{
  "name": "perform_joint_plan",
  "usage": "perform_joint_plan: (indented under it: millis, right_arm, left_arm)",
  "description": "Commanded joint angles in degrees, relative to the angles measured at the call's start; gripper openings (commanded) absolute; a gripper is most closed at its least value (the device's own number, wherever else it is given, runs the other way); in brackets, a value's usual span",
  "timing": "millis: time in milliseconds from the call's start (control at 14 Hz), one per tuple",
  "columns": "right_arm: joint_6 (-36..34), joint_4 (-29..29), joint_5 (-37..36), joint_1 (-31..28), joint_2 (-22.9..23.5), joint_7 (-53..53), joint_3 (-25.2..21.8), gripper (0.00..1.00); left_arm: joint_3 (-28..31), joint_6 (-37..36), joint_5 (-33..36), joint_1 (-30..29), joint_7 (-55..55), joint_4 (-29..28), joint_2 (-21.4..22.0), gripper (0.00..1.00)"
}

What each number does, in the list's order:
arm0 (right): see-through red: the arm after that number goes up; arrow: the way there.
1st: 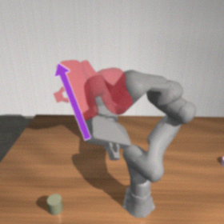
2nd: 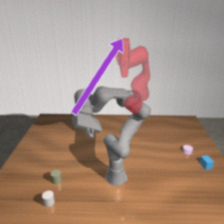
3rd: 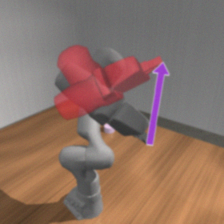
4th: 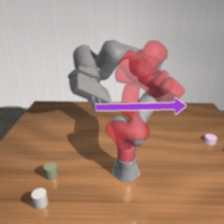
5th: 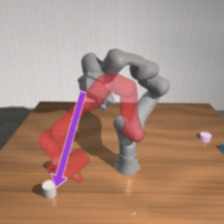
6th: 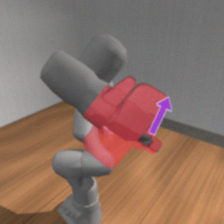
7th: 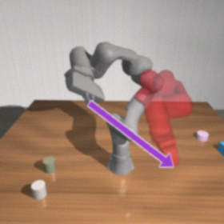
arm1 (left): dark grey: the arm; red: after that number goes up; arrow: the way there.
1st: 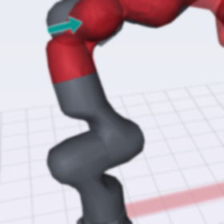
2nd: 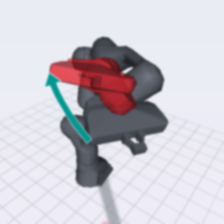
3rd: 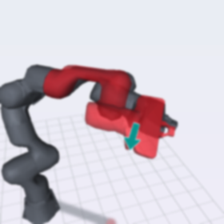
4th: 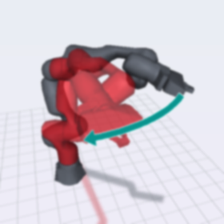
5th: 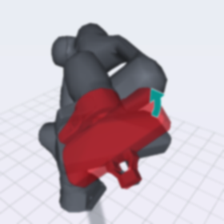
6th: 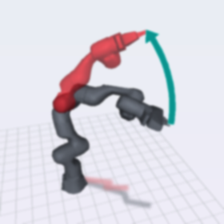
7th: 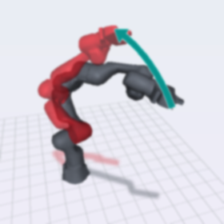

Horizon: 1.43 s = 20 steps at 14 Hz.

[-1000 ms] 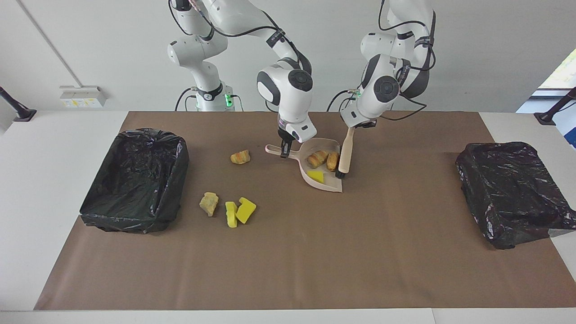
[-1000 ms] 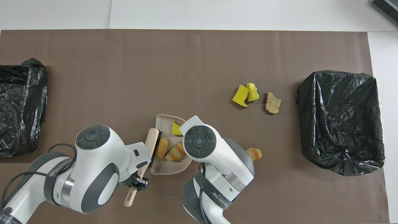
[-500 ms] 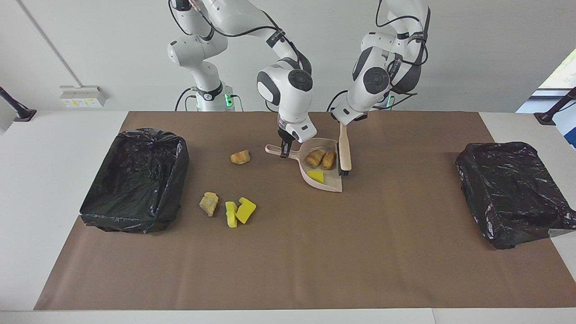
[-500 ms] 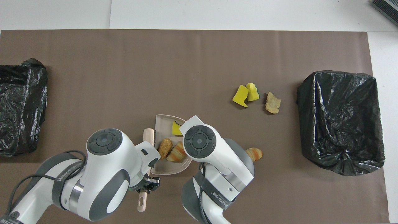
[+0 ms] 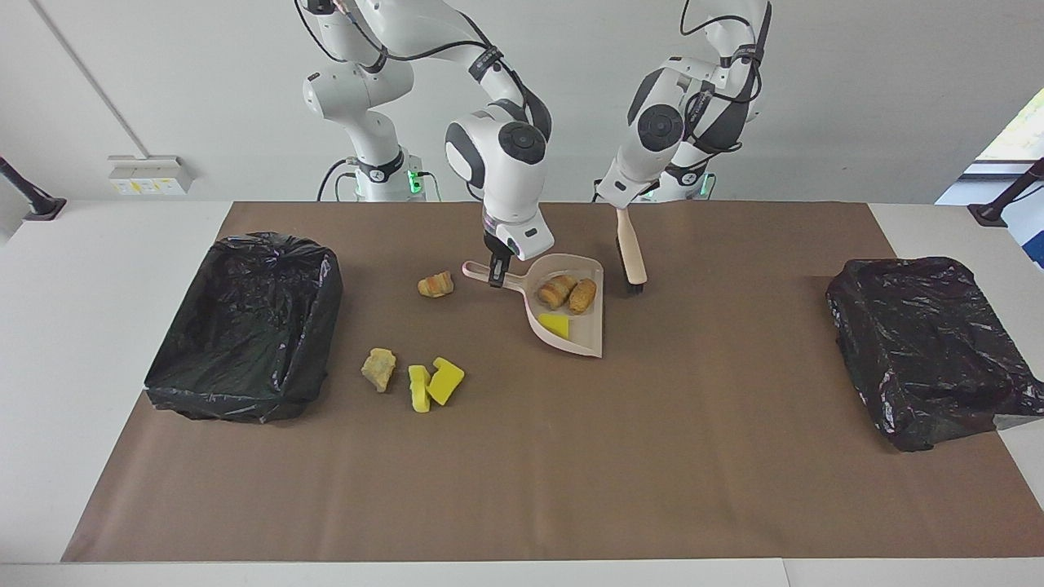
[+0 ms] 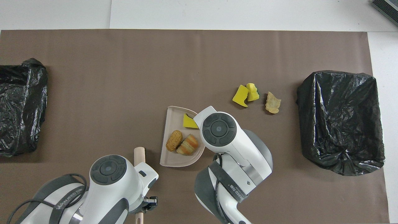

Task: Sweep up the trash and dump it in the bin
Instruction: 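Carry the dustpan over the trash bag and tip it with the right gripper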

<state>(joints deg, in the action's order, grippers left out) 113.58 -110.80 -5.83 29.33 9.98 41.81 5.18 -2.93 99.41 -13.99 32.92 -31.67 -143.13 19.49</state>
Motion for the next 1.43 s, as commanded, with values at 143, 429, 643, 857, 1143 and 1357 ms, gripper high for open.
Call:
perform_joint_plan:
  millis: [143, 429, 643, 857, 1143, 1357]
  right_arm:
    - [-5.29, 0.41, 0.98, -5.93, -6.19, 2.83, 0.44, 0.0]
    - [-13.28, 5.23, 2.49, -14.89, -9.71, 8.01, 0.09, 0.0]
    - [-17.59, 7.44, 2.57, -23.24, -13.05, 12.23, -0.17, 0.0]
    - [-21.2, 8.67, 5.27, -33.07, -13.68, 22.31, -2.01, 0.0]
    - [-21.74, 8.76, 6.71, -43.64, -13.85, 36.65, -8.59, 0.0]
    - [-19.9, 10.16, 1.63, -46.37, -13.42, 45.62, -12.56, 0.0]
  left_arm:
    - [-7.08, 6.49, 0.29, 1.96, -6.88, -11.73, 14.26, 0.0]
    - [-7.18, 15.79, -4.02, 12.93, -17.0, -11.64, 10.84, 0.0]
    - [-7.27, 20.73, -7.88, 17.87, -17.81, -11.03, 5.84, 0.0]
    - [-7.35, 27.66, -10.53, 22.18, -19.65, -10.41, 1.43, 0.0]
    - [-7.44, 28.03, -10.62, 22.54, -18.7, -9.71, -0.76, 0.0]
    - [-7.36, 27.25, -10.62, 22.45, -17.03, -9.18, -1.56, 0.09]
